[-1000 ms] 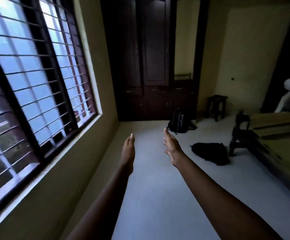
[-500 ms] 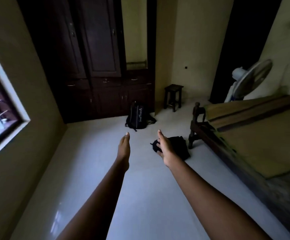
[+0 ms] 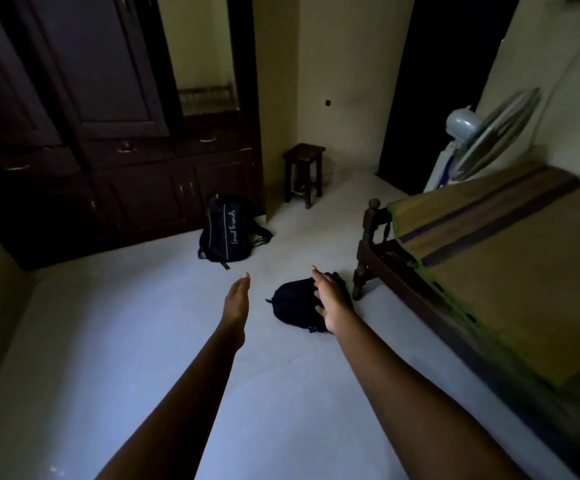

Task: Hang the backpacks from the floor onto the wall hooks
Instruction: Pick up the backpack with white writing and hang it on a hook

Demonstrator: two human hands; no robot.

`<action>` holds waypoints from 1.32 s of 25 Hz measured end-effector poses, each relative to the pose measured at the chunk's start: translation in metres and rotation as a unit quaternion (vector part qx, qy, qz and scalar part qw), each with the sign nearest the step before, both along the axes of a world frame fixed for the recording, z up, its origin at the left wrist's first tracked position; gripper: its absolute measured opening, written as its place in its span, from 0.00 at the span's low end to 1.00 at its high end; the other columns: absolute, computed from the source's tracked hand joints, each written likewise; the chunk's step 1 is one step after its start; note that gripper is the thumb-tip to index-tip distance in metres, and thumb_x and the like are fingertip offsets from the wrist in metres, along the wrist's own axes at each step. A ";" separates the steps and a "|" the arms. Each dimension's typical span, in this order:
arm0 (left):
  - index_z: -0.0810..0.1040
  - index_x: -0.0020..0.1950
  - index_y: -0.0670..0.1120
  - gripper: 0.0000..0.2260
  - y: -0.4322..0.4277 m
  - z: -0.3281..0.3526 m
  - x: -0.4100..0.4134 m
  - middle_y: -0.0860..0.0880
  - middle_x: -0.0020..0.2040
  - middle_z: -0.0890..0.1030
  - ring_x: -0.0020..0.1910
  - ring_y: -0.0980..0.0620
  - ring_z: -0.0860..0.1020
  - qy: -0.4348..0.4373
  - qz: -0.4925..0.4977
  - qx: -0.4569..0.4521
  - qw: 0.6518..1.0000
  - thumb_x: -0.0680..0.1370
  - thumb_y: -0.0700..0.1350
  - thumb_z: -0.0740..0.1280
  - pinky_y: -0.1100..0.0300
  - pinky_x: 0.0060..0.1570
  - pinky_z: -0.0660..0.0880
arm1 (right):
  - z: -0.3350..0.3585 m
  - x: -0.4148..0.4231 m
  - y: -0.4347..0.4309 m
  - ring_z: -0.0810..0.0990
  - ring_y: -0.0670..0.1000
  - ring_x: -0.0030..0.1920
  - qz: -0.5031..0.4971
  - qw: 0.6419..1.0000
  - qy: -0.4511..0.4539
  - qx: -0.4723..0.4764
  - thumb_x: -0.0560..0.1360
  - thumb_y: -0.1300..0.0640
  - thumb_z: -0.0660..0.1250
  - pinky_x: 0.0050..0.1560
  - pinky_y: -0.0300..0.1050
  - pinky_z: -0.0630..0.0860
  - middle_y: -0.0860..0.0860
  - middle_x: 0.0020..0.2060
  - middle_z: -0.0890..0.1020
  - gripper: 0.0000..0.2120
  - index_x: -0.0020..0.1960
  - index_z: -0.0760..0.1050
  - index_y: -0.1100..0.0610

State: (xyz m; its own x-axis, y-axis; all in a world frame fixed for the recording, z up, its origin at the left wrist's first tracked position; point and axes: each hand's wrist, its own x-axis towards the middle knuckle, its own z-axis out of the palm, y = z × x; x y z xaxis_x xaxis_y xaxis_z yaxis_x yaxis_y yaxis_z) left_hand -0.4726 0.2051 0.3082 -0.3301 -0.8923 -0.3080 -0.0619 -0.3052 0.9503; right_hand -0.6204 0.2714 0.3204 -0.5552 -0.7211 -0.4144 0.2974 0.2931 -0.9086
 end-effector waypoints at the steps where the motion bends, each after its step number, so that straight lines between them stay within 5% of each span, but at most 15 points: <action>1: 0.62 0.74 0.46 0.26 -0.028 -0.010 -0.015 0.46 0.75 0.63 0.74 0.46 0.60 -0.009 -0.007 0.004 1.000 0.79 0.57 0.54 0.48 0.73 0.55 | -0.011 -0.014 -0.029 0.67 0.54 0.70 -0.002 1.000 0.000 0.004 0.78 0.46 0.58 0.67 0.51 0.65 0.53 0.71 0.69 0.23 0.70 0.66 0.55; 14: 0.73 0.66 0.44 0.20 -0.380 -0.160 -0.185 0.46 0.68 0.73 0.68 0.46 0.70 -0.159 -0.017 0.091 0.983 0.77 0.52 0.62 0.56 0.66 0.64 | -0.182 -0.180 -0.427 0.68 0.56 0.69 0.066 0.988 -0.021 0.140 0.79 0.52 0.60 0.70 0.53 0.66 0.56 0.69 0.69 0.22 0.70 0.65 0.59; 16: 0.74 0.65 0.43 0.25 -0.436 -0.231 -0.203 0.44 0.68 0.74 0.69 0.45 0.70 -0.165 -0.005 0.120 0.979 0.72 0.55 0.65 0.55 0.67 0.64 | -0.262 -0.195 -0.490 0.69 0.57 0.69 0.094 0.981 0.012 0.167 0.78 0.52 0.60 0.70 0.52 0.66 0.56 0.69 0.69 0.23 0.71 0.65 0.59; 19: 0.73 0.66 0.48 0.19 -0.510 -0.357 -0.230 0.47 0.68 0.74 0.68 0.46 0.70 -0.251 -0.032 0.123 0.960 0.78 0.53 0.61 0.61 0.60 0.65 | -0.412 -0.211 -0.553 0.70 0.58 0.68 0.150 0.962 0.081 0.212 0.78 0.55 0.62 0.69 0.49 0.66 0.58 0.67 0.72 0.23 0.69 0.66 0.62; 21: 0.73 0.66 0.48 0.17 -0.549 -0.454 -0.245 0.48 0.68 0.74 0.67 0.48 0.71 -0.287 -0.038 0.098 0.952 0.80 0.51 0.58 0.64 0.56 0.63 | -0.522 -0.218 -0.580 0.72 0.57 0.66 0.196 0.936 0.174 0.235 0.76 0.55 0.65 0.68 0.47 0.66 0.58 0.65 0.74 0.23 0.68 0.67 0.62; 24: 0.74 0.64 0.47 0.15 -0.590 -0.581 -0.256 0.48 0.67 0.75 0.66 0.48 0.72 -0.305 -0.067 0.090 0.946 0.80 0.49 0.58 0.66 0.54 0.62 | -0.668 -0.225 -0.604 0.66 0.57 0.71 0.309 0.844 0.335 0.282 0.73 0.50 0.68 0.72 0.52 0.62 0.57 0.70 0.69 0.31 0.72 0.62 0.58; 27: 0.76 0.63 0.46 0.15 -0.608 -0.684 -0.258 0.47 0.66 0.77 0.64 0.48 0.73 -0.308 -0.079 0.107 0.942 0.80 0.48 0.59 0.66 0.54 0.64 | -0.785 -0.229 -0.600 0.63 0.58 0.73 0.334 0.796 0.381 0.332 0.70 0.53 0.71 0.72 0.55 0.62 0.58 0.73 0.64 0.38 0.75 0.56 0.57; 30: 0.75 0.64 0.47 0.15 -0.604 -0.730 -0.256 0.48 0.65 0.77 0.63 0.49 0.74 -0.302 -0.093 0.130 0.940 0.79 0.50 0.59 0.65 0.53 0.64 | -0.828 -0.216 -0.591 0.78 0.61 0.60 0.284 0.747 0.502 0.332 0.68 0.63 0.71 0.60 0.54 0.76 0.62 0.60 0.79 0.27 0.66 0.71 0.62; 33: 0.76 0.63 0.49 0.15 -0.606 -0.741 -0.247 0.49 0.64 0.78 0.57 0.53 0.74 -0.278 -0.070 0.168 0.943 0.78 0.51 0.61 0.64 0.52 0.64 | -0.829 -0.207 -0.602 0.81 0.61 0.56 0.285 0.758 0.506 0.296 0.74 0.64 0.61 0.56 0.55 0.79 0.63 0.55 0.82 0.16 0.61 0.75 0.65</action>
